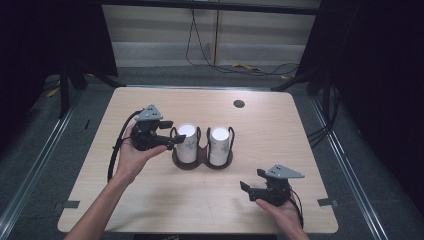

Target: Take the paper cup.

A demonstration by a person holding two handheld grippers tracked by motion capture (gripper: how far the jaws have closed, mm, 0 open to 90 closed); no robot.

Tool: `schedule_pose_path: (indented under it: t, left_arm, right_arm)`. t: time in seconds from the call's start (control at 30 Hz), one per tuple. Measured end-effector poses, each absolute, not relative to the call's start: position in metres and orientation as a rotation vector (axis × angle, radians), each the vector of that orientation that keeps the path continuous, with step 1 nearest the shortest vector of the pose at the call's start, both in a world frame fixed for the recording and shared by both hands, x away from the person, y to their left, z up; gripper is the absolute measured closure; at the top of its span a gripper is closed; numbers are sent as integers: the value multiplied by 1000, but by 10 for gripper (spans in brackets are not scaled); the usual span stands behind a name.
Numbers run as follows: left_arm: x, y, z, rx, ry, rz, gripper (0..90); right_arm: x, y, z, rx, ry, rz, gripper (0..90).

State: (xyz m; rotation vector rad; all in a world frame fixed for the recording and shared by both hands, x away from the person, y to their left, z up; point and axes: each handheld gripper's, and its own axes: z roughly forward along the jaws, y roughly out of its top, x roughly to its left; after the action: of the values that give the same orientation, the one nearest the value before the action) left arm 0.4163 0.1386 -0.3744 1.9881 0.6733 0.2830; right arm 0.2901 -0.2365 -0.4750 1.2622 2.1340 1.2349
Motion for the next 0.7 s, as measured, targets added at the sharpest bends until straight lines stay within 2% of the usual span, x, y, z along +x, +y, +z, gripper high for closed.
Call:
schedule_pose_path:
  t: [0.43,0.7]
  left_arm:
    - [433,128,-370,2065,672,264,251]
    - [442,114,-369,2129,681,242,253]
  right_arm:
    - [290,-236,-476,1257,2151,1227,195]
    - [290,-235,-476,1268,2148,1223,197]
